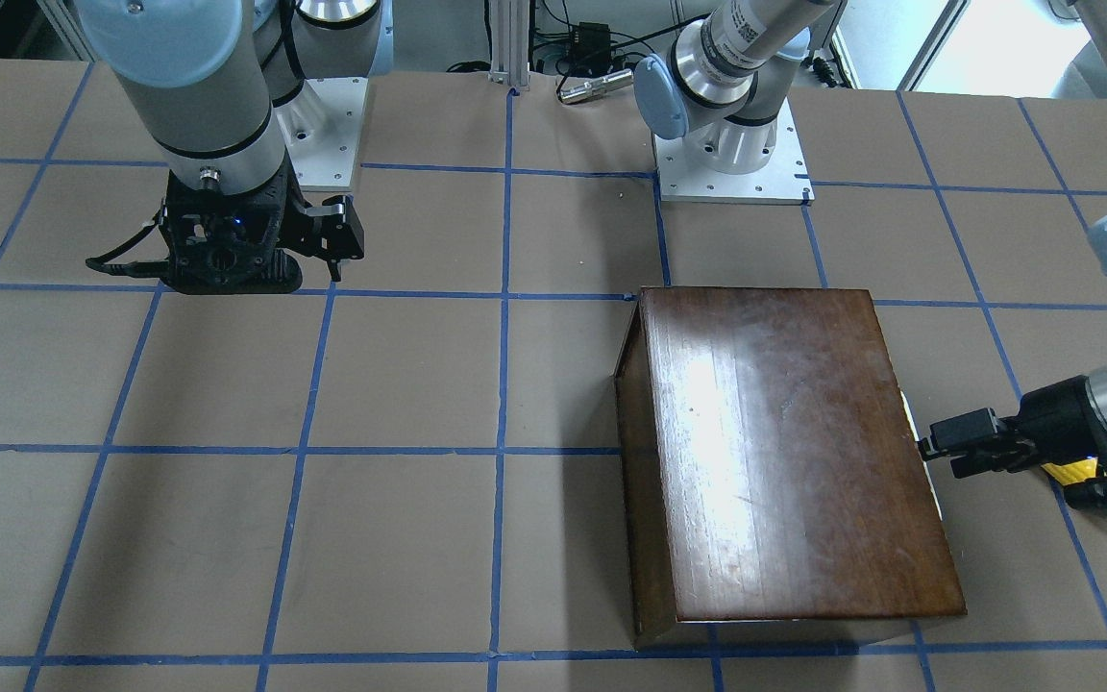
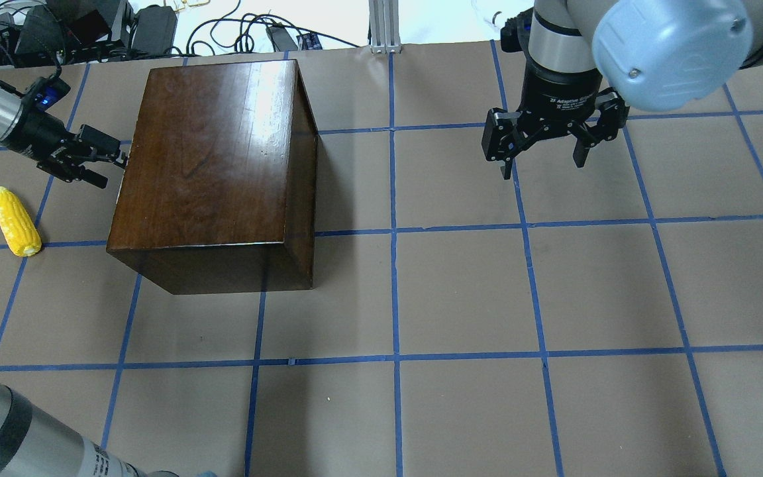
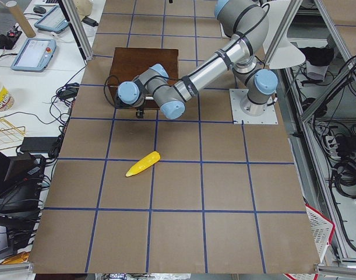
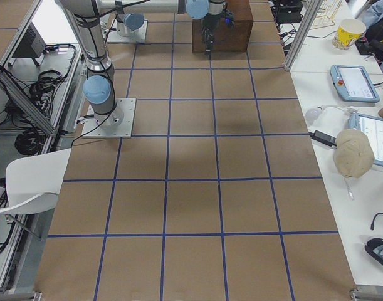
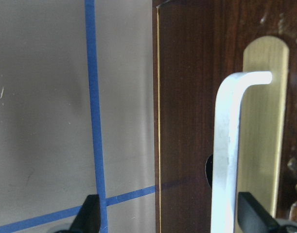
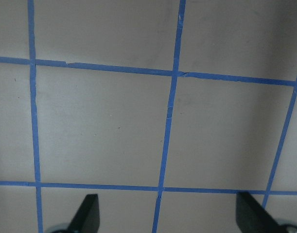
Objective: Open drawer and put corn inside
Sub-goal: 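Grasp the white drawer handle with the left gripper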
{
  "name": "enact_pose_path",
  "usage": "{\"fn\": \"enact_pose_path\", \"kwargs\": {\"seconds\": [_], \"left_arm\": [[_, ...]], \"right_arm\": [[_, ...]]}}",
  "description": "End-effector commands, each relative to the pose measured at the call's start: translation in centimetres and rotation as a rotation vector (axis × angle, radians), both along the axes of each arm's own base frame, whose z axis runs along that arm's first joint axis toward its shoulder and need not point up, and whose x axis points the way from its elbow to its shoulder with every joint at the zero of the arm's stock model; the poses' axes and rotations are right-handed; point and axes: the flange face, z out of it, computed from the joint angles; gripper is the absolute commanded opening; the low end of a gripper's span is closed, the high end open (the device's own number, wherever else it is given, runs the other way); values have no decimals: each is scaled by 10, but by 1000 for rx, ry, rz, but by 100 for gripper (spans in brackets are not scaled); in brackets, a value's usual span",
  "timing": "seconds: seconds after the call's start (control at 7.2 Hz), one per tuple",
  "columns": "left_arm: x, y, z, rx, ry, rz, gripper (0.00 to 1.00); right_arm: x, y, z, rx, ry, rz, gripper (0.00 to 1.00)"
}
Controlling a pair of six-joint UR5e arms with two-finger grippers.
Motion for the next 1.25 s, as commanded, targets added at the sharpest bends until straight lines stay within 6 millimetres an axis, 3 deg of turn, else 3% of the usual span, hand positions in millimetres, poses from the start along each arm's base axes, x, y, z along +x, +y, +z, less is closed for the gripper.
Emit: {"fn": "enact_pose_path", "kwargs": {"seconds": [0.0,0.56,1.11], "left_arm": [[-1,-1,-4,4,15,5,100],[-6,4,-21,36,34,6,100],[-4,4,-19,30,20,5,100]], "right_arm": [[0,0,0,0,0,1,100],[0,0,0,0,0,1,100],[0,0,0,0,0,1,100]]}}
